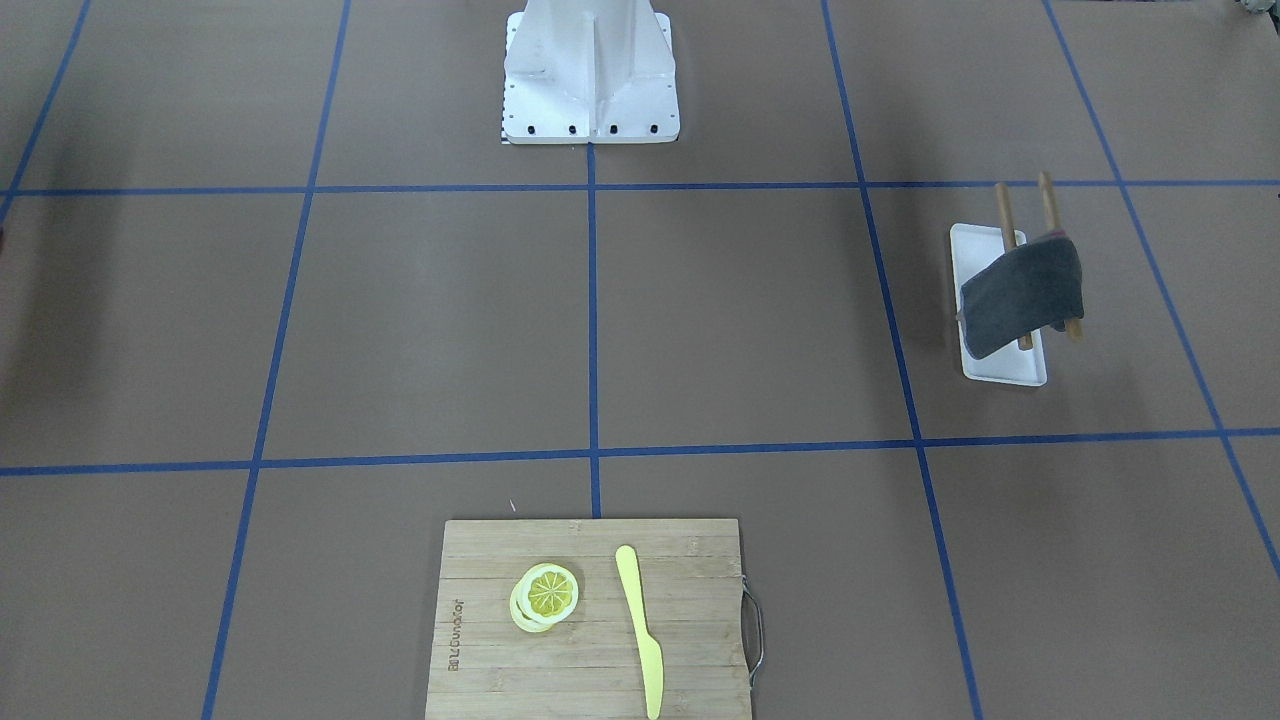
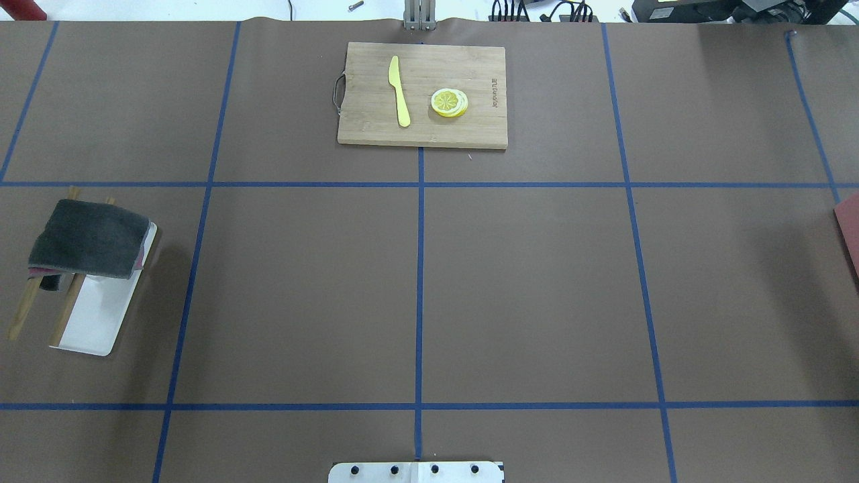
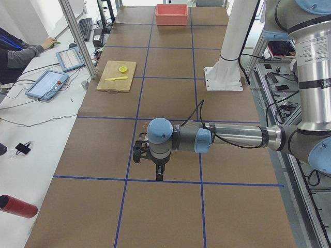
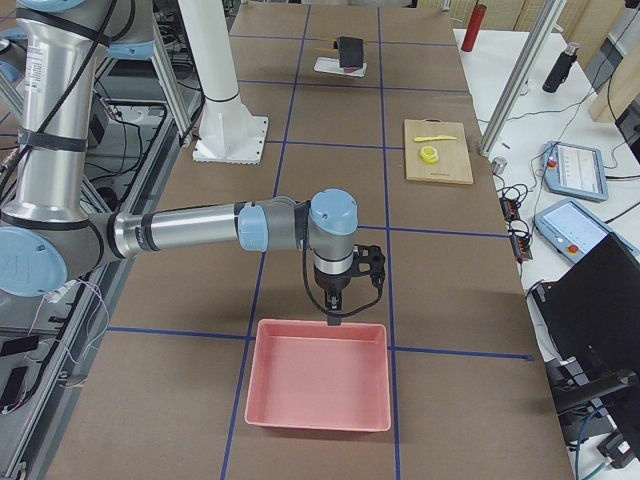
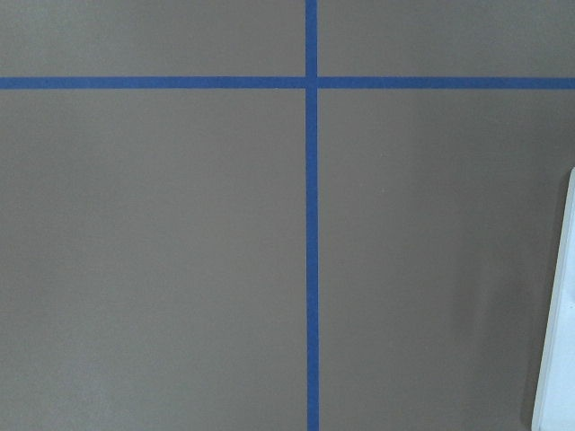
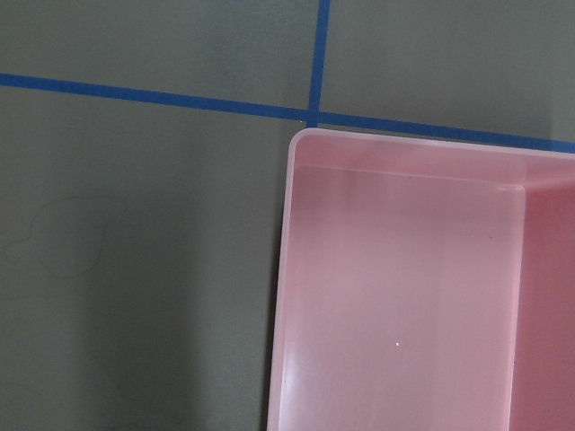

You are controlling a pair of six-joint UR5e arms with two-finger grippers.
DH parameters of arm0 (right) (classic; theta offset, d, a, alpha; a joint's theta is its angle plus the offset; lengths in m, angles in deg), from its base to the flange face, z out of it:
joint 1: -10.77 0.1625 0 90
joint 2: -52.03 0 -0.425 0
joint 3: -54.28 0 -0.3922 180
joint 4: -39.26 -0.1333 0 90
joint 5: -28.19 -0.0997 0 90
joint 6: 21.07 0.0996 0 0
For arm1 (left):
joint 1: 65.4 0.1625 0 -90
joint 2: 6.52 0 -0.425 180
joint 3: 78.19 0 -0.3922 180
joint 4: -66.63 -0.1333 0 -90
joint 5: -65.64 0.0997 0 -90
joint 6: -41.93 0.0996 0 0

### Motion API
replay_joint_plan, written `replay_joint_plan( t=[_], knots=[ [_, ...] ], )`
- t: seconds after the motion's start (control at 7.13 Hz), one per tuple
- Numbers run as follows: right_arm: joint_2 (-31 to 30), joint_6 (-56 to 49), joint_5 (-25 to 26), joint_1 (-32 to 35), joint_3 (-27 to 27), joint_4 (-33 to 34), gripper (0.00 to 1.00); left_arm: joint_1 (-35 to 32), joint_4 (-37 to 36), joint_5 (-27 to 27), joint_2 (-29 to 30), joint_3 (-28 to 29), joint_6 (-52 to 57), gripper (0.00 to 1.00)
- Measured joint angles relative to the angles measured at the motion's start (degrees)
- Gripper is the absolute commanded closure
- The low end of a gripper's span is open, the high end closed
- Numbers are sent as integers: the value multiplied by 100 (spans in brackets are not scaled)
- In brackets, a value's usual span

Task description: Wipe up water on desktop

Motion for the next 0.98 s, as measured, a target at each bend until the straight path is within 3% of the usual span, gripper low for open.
replay_joint_plan(
  t=[0.7,0.98],
  knots=[
    [247,84,69,8,302,-11,0,-63,112,16,212,-305,-22,1],
    [364,87,82,111,409,-15,0,-73,714,26,374,-247,-21,1]
  ],
)
